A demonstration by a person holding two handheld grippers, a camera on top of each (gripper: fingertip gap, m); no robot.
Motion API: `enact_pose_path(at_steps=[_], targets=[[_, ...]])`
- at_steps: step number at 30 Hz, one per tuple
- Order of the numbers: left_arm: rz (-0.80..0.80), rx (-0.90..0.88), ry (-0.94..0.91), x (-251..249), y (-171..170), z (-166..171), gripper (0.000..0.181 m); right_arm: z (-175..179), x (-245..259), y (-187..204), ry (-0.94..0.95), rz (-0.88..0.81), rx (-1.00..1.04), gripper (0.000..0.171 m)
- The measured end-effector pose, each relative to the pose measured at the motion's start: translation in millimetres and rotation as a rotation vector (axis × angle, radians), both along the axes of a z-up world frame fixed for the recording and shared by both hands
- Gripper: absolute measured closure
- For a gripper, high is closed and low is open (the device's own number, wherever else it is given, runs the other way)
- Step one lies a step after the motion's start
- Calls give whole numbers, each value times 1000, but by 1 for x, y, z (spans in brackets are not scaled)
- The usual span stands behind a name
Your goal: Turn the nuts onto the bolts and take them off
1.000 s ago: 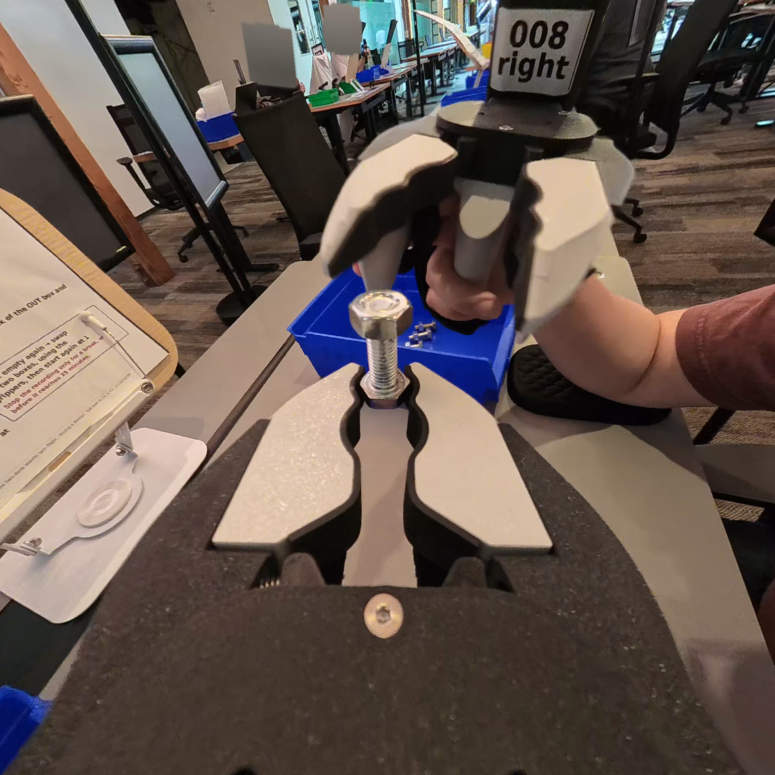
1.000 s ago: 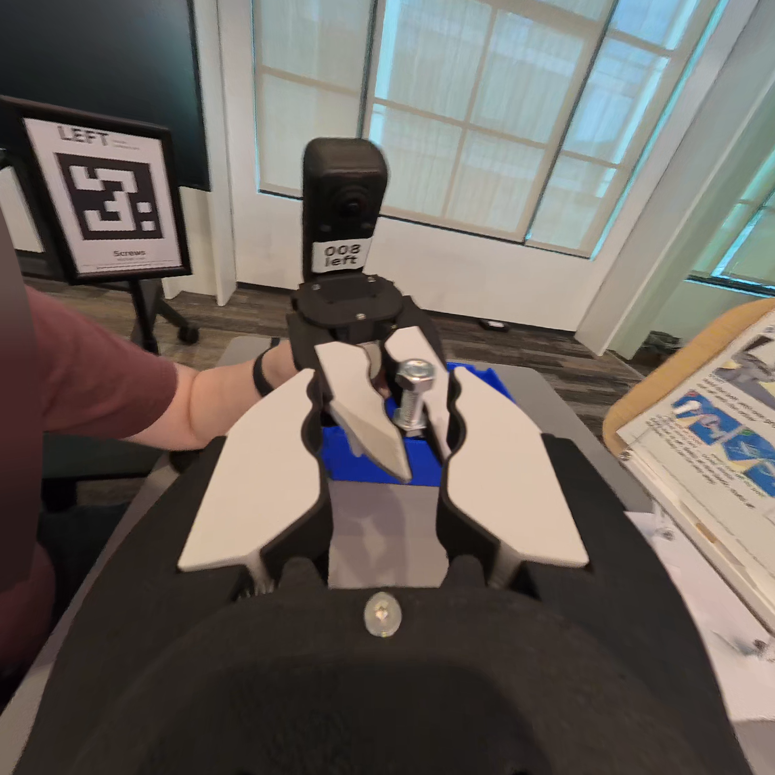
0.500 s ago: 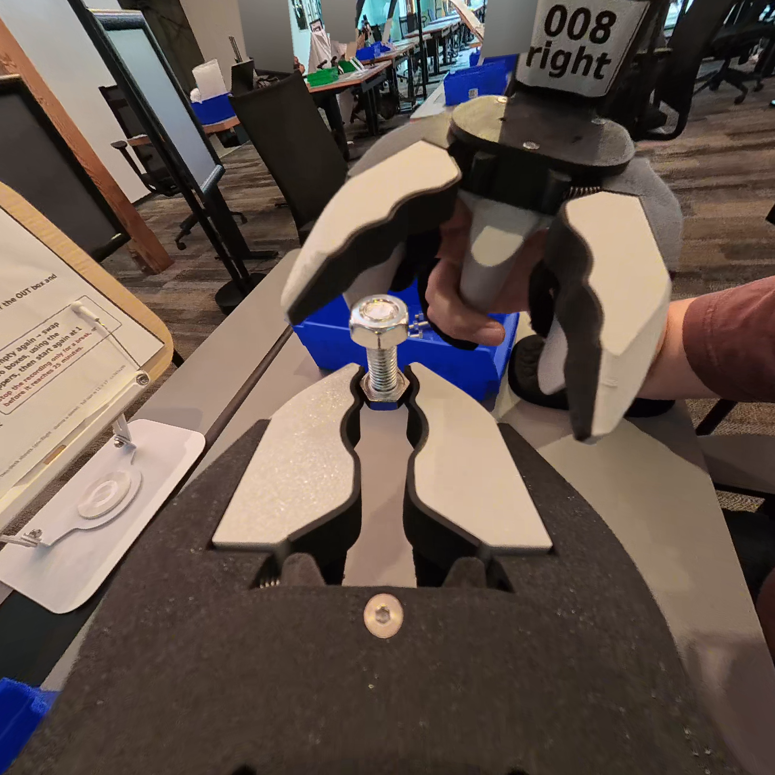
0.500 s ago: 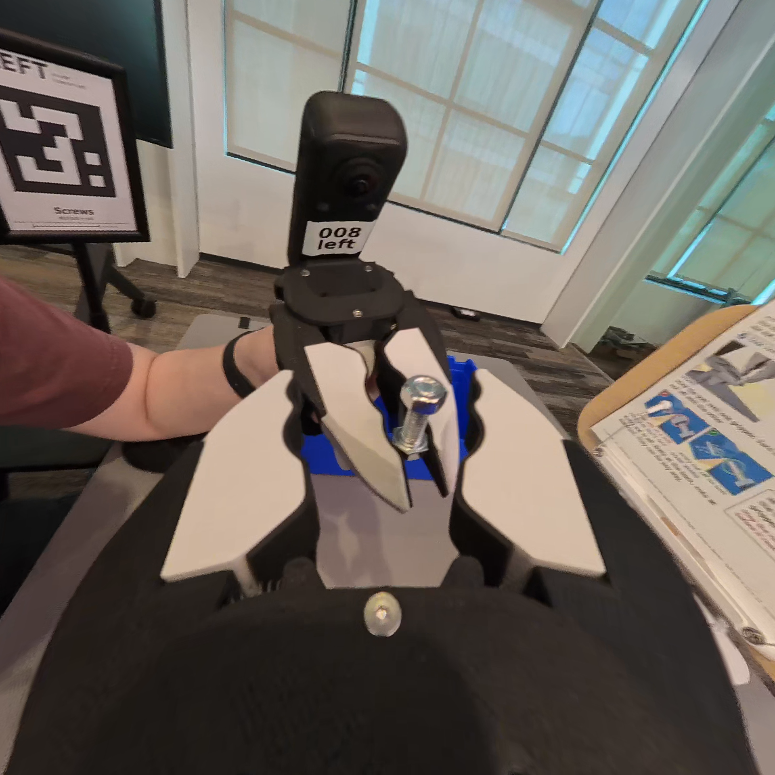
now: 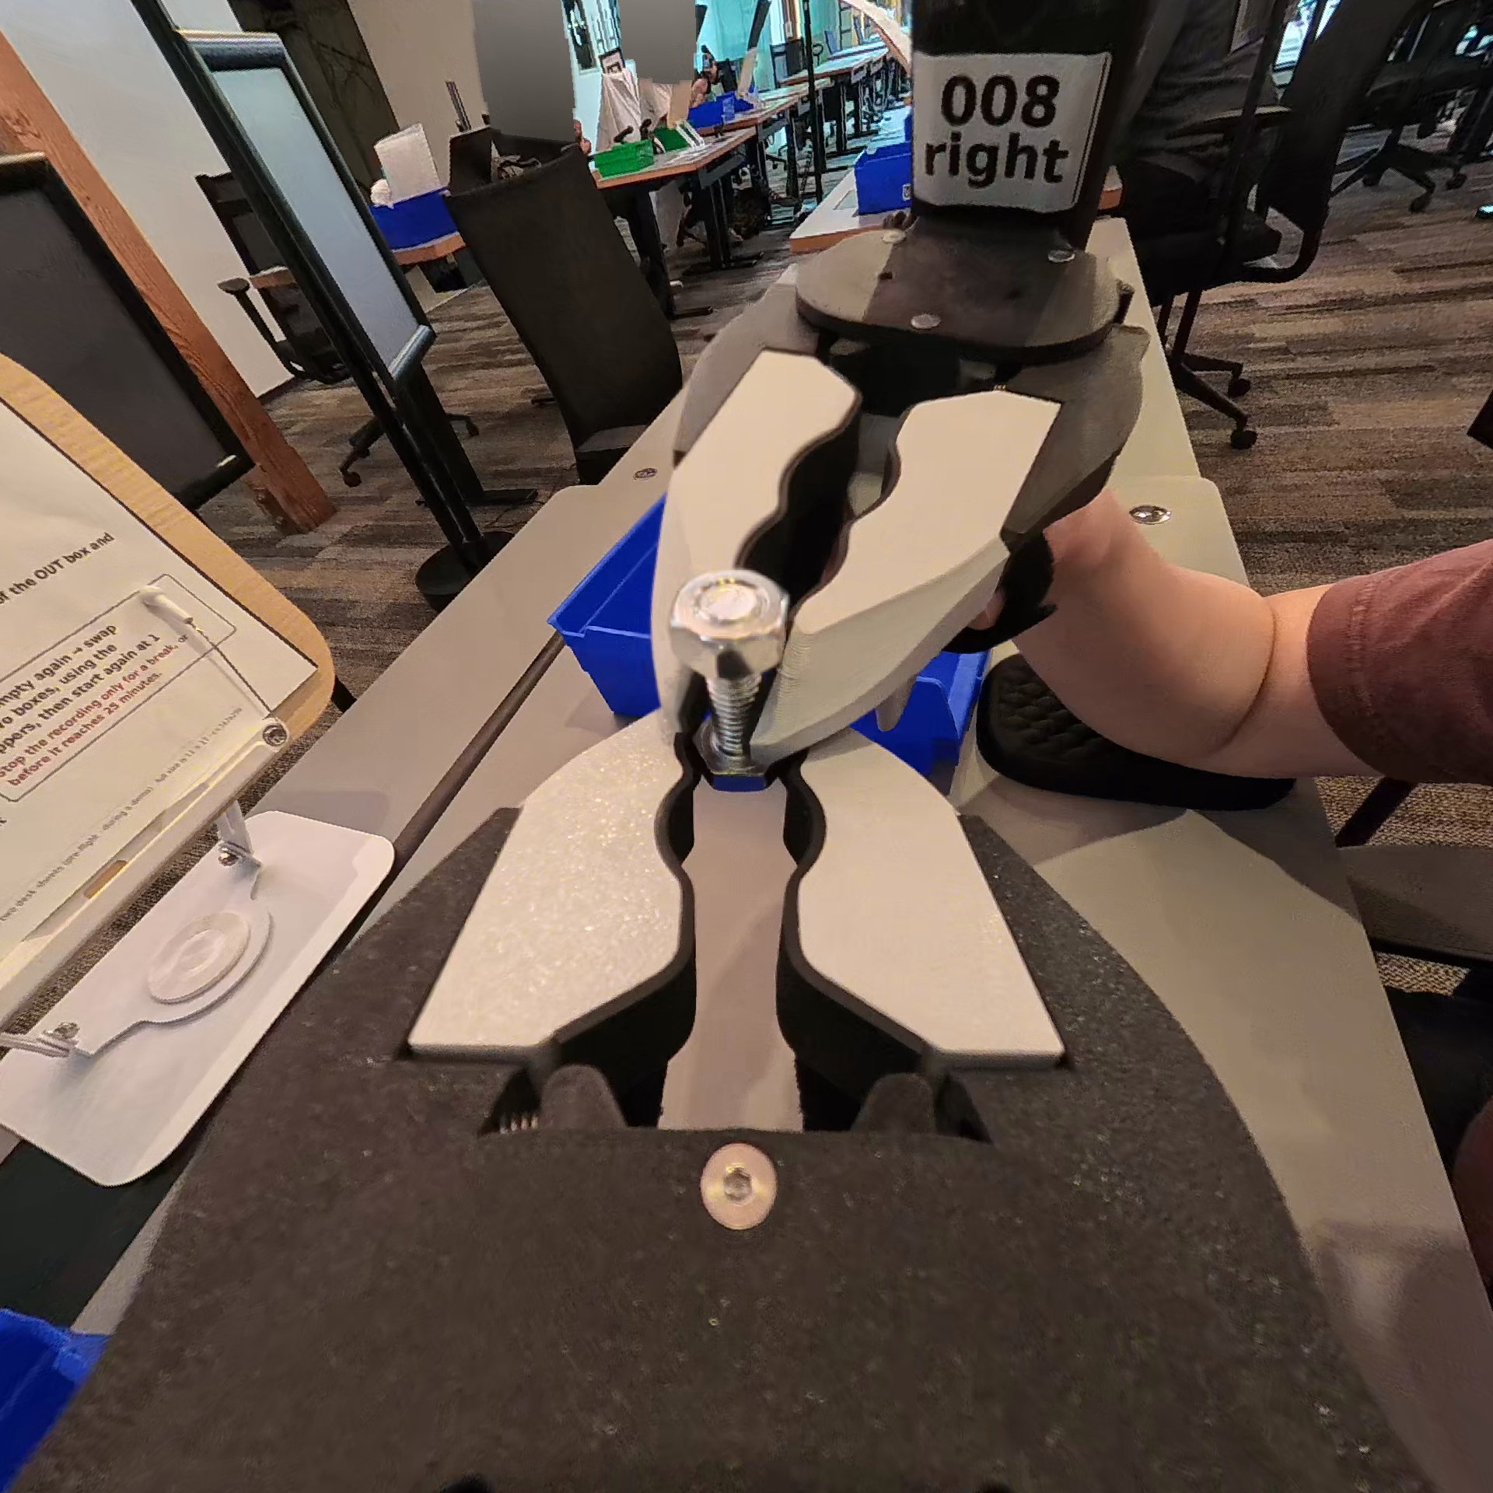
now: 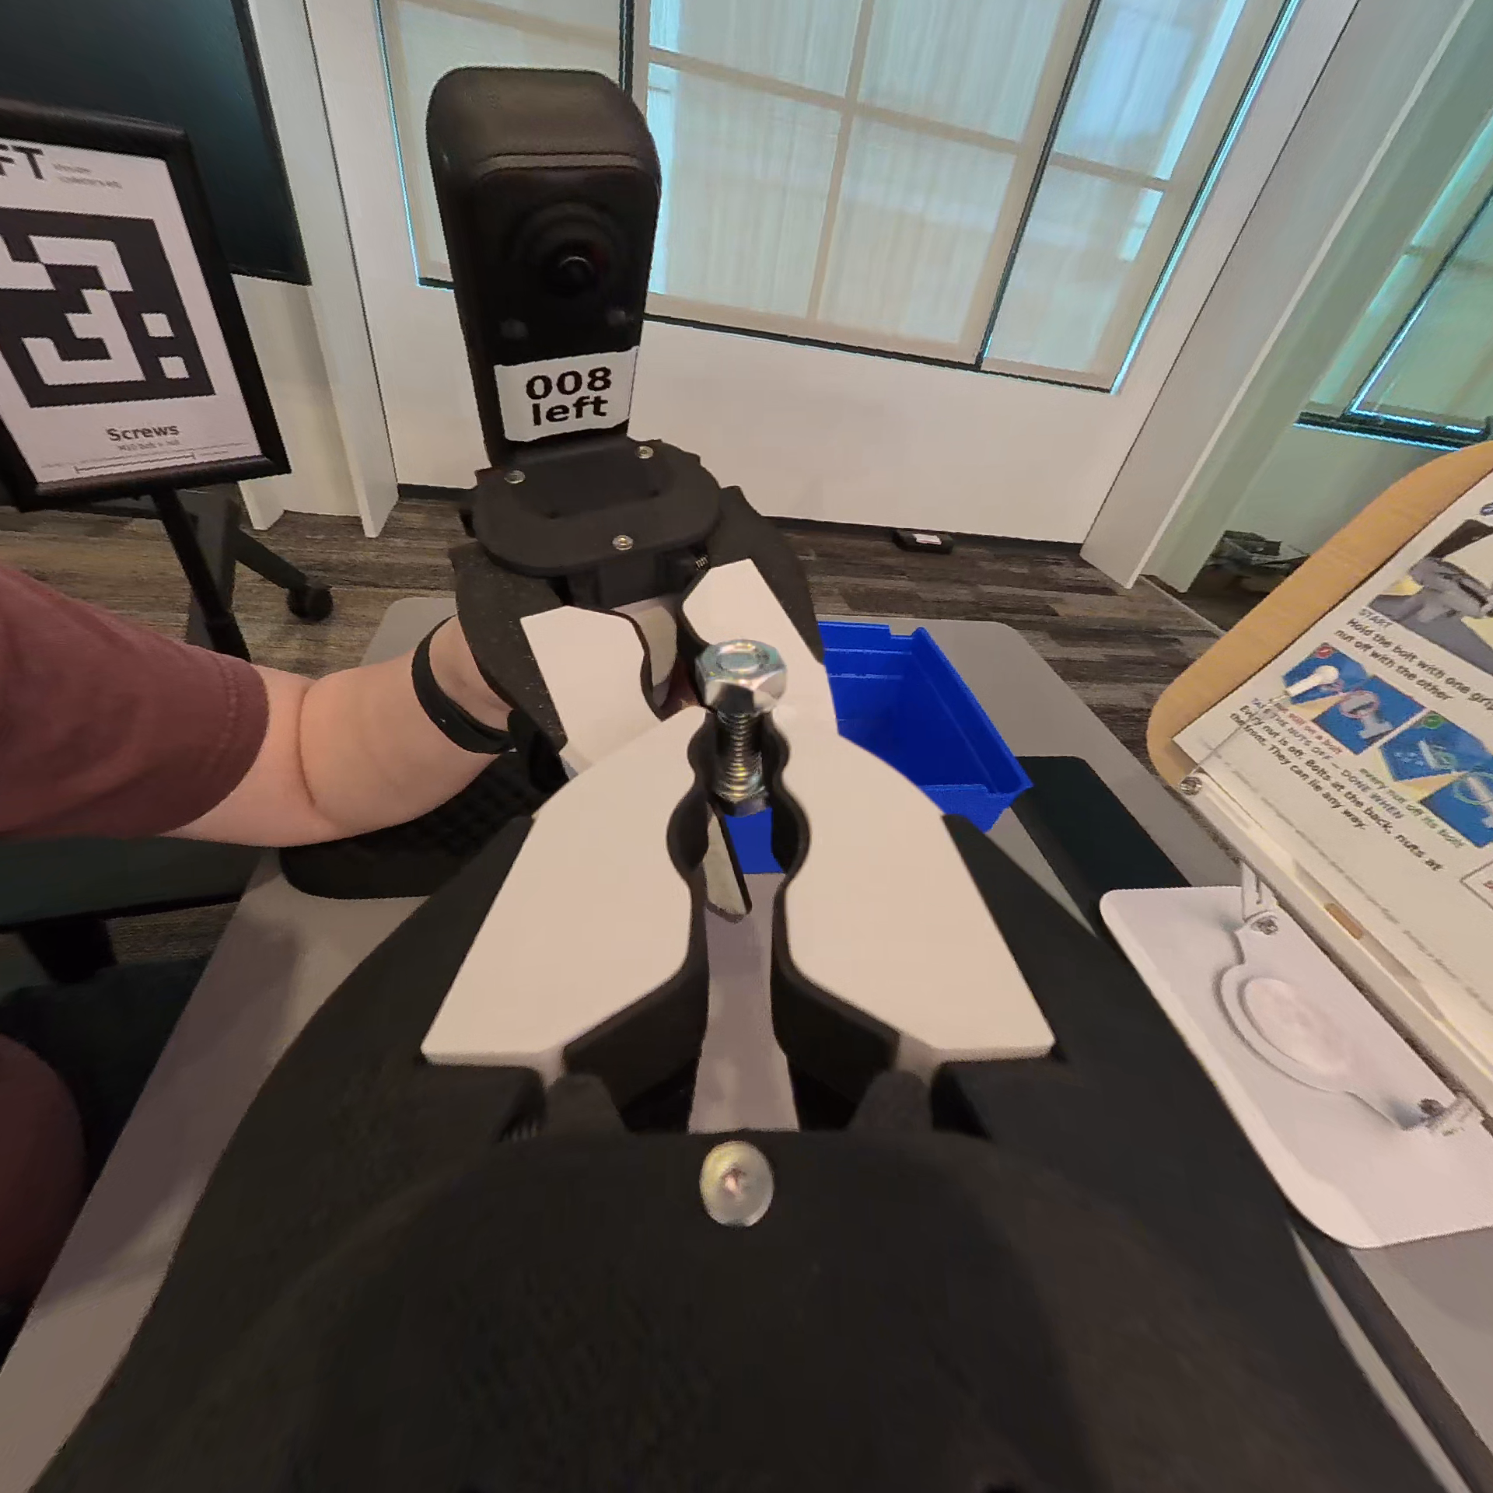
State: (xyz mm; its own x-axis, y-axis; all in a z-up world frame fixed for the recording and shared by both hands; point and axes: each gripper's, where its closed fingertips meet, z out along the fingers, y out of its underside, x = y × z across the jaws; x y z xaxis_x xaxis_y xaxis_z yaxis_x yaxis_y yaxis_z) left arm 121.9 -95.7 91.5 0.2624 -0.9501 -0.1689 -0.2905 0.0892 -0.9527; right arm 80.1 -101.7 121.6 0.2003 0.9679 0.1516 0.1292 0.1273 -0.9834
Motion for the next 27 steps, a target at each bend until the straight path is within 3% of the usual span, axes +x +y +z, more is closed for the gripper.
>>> enact_pose_path(at_steps=[10, 20, 21, 24, 27], targets=[[-115, -58, -69, 4, -14, 7, 160, 10, 1, -13, 163, 252, -217, 161], [-121, -6, -13, 5, -17, 1, 166, 4, 2, -18, 89, 253, -59, 161], [-117, -2, -11, 6, -17, 1, 166, 4, 3, -18, 85, 250, -48, 159], [-96, 10, -2, 4, -15, 1, 166, 7, 7, -19, 73, 241, -32, 131], [-75, 9, 5, 2, -11, 0, 166, 15, 14, -19, 99, 216, 25, 126]])
